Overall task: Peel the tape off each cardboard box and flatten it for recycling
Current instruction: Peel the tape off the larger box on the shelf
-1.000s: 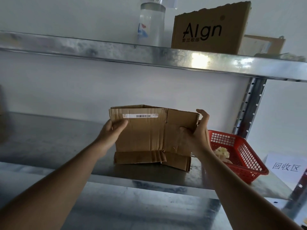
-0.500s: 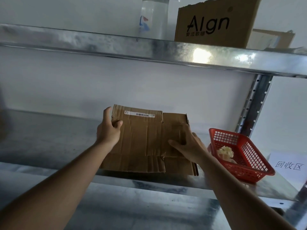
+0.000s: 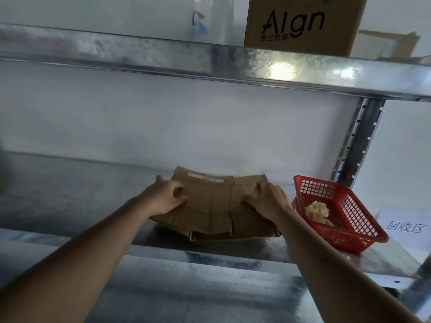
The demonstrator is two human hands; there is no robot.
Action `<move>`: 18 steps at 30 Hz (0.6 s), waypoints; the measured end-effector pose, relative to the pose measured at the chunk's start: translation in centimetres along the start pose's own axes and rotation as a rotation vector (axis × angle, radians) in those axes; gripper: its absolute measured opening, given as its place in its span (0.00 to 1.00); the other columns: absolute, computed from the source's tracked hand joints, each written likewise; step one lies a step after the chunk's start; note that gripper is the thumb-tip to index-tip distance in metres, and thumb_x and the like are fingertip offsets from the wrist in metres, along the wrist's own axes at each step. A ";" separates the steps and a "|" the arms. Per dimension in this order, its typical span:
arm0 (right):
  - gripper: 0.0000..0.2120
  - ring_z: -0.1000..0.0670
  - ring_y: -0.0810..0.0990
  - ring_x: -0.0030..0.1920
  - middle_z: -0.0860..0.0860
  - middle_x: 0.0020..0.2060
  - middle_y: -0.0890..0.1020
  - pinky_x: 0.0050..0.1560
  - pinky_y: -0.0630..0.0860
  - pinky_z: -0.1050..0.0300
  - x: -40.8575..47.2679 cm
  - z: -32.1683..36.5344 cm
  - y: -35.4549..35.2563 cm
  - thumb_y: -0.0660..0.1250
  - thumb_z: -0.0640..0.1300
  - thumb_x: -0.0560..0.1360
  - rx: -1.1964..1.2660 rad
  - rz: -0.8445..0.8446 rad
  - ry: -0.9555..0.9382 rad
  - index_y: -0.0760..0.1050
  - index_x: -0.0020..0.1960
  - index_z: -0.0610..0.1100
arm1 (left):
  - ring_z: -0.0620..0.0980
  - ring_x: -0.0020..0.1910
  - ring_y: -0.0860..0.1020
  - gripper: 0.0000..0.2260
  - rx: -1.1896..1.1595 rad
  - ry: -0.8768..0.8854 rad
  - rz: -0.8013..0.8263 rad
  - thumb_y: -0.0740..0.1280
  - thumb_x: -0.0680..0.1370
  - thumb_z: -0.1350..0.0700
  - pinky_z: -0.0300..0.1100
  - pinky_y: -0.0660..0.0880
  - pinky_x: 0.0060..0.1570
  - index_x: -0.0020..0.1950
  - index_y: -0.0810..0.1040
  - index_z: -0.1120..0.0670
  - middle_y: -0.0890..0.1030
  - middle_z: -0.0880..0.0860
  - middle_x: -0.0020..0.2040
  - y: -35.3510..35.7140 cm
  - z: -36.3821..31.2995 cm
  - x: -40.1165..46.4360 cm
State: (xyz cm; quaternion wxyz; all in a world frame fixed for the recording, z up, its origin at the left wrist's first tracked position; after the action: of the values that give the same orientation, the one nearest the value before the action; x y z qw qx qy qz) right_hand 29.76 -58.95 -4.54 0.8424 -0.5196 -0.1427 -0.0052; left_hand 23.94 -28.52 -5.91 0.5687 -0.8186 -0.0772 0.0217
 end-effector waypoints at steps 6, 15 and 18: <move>0.33 0.38 0.76 0.63 0.41 0.66 0.73 0.59 0.75 0.43 -1.5 -1.6 3.1 0.61 0.72 0.77 -0.253 0.081 0.032 0.70 0.71 0.50 | 0.58 0.59 0.77 0.25 0.413 0.008 0.071 0.56 0.82 0.32 0.50 0.74 0.49 0.70 0.74 0.46 0.67 0.57 0.70 1.0 -1.7 -1.6; 0.26 0.37 0.64 0.76 0.43 0.76 0.66 0.70 0.67 0.36 -2.7 0.5 6.5 0.48 0.73 0.80 -0.167 0.258 -0.162 0.67 0.71 0.62 | 0.60 0.83 0.51 0.35 0.362 0.214 0.212 0.48 0.79 0.25 0.58 0.54 0.78 0.84 0.50 0.37 0.51 0.55 0.85 5.1 -3.0 -2.1; 0.43 0.38 0.44 0.83 0.44 0.84 0.49 0.79 0.50 0.35 -3.3 -0.2 7.5 0.38 0.84 0.69 -0.258 0.350 -0.163 0.48 0.80 0.69 | 0.53 0.84 0.40 0.37 0.273 0.204 0.239 0.44 0.76 0.22 0.53 0.42 0.80 0.82 0.43 0.32 0.41 0.50 0.85 6.2 -1.5 -2.0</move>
State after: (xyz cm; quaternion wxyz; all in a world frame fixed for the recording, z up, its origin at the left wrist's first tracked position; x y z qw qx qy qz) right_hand 27.76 -56.12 -11.96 0.7427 -0.6385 -0.1164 0.1646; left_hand 22.78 -32.35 -11.25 0.6726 -0.7352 0.0820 0.0163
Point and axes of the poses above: each hand's wrist, its own x-axis towards the middle knuckle, its own y-axis out of the palm, z = x × y, the point moved 4 cm from there along x, towards the middle knuckle
